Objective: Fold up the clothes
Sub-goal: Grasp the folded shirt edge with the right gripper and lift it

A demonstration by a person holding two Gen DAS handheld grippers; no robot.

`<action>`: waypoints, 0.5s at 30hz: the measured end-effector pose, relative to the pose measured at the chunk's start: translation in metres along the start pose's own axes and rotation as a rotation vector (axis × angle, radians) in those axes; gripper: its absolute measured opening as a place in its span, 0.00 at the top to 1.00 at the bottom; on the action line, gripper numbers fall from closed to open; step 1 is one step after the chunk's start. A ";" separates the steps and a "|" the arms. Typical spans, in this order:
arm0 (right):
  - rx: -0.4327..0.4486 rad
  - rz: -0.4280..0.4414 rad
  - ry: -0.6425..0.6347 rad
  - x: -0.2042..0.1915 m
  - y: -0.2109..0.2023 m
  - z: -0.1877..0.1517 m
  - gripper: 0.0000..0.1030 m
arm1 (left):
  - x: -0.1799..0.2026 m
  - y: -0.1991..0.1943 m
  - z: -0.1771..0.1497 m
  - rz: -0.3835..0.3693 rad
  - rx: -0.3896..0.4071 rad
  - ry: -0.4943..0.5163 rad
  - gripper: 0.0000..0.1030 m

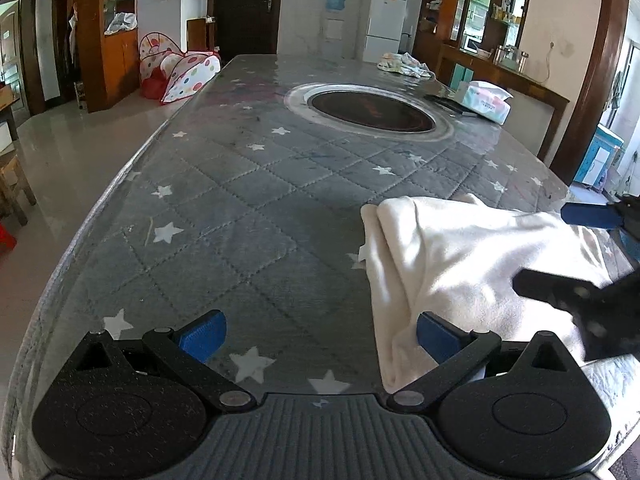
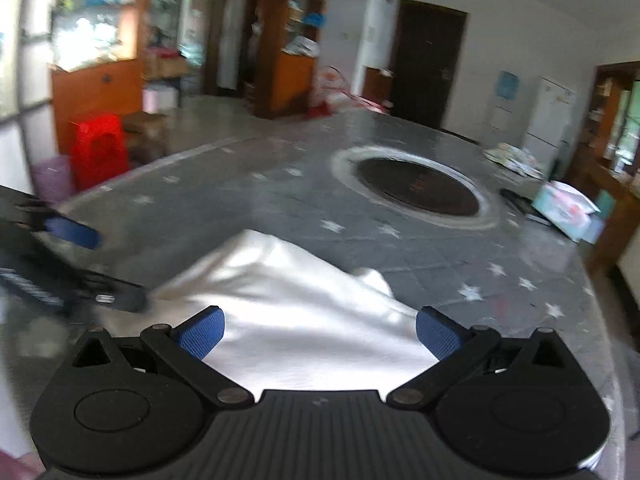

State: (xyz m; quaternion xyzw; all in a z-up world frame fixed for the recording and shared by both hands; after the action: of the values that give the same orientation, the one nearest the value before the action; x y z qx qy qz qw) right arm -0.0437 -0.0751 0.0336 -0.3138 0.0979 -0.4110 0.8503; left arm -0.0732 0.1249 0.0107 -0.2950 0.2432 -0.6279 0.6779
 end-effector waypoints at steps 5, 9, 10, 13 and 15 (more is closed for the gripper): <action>-0.049 0.018 -0.050 -0.017 0.016 -0.006 0.00 | -0.007 0.003 0.000 -0.005 -0.001 -0.018 0.00; -0.050 0.061 -0.132 -0.041 0.017 -0.007 0.00 | -0.015 0.005 0.001 0.011 -0.009 -0.033 0.00; -0.050 0.070 -0.151 -0.046 0.017 -0.007 0.00 | -0.017 0.006 0.001 0.015 -0.012 -0.035 0.00; -0.031 0.079 -0.195 -0.057 0.013 -0.005 0.00 | -0.021 0.007 -0.001 0.028 -0.017 -0.041 0.00; -0.016 0.107 -0.206 -0.062 0.005 -0.001 0.00 | -0.024 0.008 -0.001 0.032 -0.022 -0.047 0.00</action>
State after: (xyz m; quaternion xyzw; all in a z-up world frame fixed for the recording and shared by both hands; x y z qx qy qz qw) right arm -0.0809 -0.0264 0.0242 -0.3554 0.0301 -0.3299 0.8740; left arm -0.0702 0.1486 0.0030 -0.3131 0.2388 -0.6073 0.6900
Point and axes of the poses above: each gripper's, at about its wrist camera, not at the fingertips, and y roughly the way its jaws point, x to its right, z to its top, the point moved 2 cm from there along y, roughly the way its jaws point, and after that the axes turned 5 degrees about z, right-handed, at the moved point
